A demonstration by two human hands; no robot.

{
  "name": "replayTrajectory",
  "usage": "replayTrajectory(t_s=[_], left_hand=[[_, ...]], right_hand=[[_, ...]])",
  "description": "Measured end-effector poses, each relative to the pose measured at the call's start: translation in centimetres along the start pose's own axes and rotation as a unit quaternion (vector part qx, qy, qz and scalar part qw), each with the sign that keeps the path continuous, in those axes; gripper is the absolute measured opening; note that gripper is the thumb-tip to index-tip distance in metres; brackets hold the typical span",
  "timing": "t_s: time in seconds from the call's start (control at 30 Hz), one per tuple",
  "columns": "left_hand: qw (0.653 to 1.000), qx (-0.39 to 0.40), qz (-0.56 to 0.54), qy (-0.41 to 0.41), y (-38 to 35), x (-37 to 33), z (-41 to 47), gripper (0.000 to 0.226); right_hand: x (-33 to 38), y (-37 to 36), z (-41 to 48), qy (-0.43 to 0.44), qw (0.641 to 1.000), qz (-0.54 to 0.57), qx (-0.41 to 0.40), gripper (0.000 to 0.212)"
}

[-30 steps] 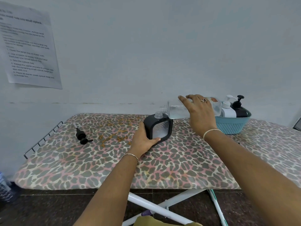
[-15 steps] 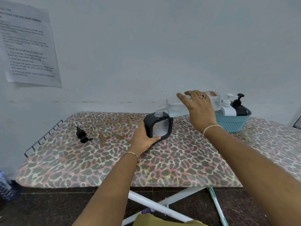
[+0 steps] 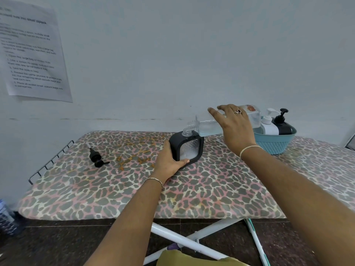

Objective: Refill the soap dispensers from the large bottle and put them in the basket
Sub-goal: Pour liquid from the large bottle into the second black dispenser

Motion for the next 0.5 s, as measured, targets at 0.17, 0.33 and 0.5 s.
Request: replayTrajectory(t_s=[0.17,0.33,0.5], left_hand=[[1.0,0.0,0.001,-0.001,-0.06,0.07,0.11,0.073],[1.0,-0.001,0.003,-0.002,-0.1,0.25,0.19,0.074],[1.0,-0.001,0.007,0.001,-0.12,0.38,0.2,0.079]], right_hand=[[-0.04,-0.11,-0.01,0.001,1.0,0.001,0.0,0.086],[0.08,0.05,-0.04,0.002,1.0,-0.001,-0.005,0.085],[-0.01,0.06,-0.14,0.001,1.0,-0.002,-0.007,0.085]])
Point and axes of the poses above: each hand's wrist, its own z-axis towards the middle knuckle, its own y-axis out of the back of the hand, x = y × z, the point moved 9 cm from there along z, towards the middle knuckle
